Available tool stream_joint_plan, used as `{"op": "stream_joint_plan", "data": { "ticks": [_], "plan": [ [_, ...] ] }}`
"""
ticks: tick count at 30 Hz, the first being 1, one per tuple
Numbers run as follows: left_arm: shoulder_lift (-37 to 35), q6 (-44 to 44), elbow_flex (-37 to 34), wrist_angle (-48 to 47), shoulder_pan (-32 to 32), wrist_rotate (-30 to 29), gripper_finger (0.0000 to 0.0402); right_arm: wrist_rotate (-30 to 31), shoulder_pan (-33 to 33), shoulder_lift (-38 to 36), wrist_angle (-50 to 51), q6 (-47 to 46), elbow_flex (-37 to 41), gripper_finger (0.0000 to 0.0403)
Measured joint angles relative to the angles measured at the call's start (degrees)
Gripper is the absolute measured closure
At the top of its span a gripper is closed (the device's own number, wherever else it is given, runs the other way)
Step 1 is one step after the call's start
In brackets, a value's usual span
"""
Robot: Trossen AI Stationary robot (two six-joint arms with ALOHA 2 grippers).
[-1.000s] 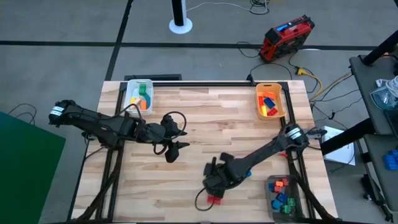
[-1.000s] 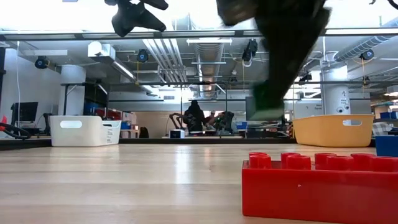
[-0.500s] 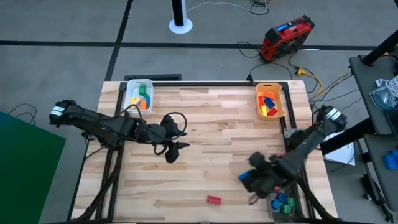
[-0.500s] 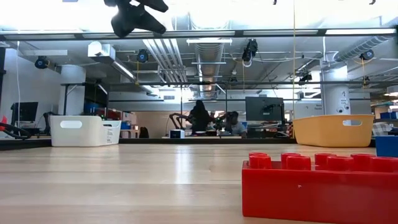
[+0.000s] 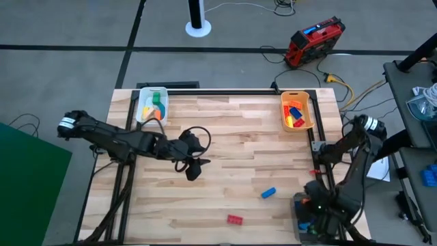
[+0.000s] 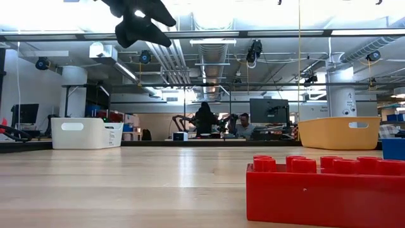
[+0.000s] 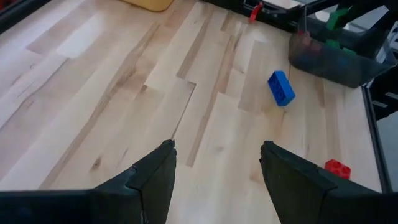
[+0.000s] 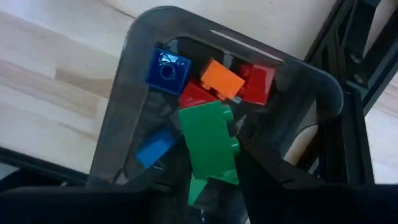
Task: Sort blocks by size
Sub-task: Put the small green game piece into the black bin, then put the big blue game piece into the yellow bin
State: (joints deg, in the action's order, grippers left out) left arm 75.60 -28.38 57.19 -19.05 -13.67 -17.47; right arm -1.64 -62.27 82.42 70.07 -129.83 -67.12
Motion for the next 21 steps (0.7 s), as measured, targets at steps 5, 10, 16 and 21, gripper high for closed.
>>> {"op": "stream_joint_plan", "data": {
  "ticks": [5,10,16,21],
  "plan": [
    [0.93,-0.33,0.0,0.15,0.0,0.0,0.0191,0.1,-0.76,0.2,-0.54,-1.57,1.01,0.0265],
    [1.1,-2.7,0.0,0.24,0.0,0.0,0.0191,0.11,-0.73,-1.05,-0.55,-1.55,1.02,0.0221],
    [1.06,-3.79,1.42,0.23,0.0,0.0,0.0191,6.25,1.42,-3.52,-0.28,1.98,0.31,0.0186],
    [1.02,-3.93,3.73,-0.04,0.0,0.01,0.0191,7.23,8.17,-4.47,-0.16,11.67,0.31,0.0169]
  ]
}}
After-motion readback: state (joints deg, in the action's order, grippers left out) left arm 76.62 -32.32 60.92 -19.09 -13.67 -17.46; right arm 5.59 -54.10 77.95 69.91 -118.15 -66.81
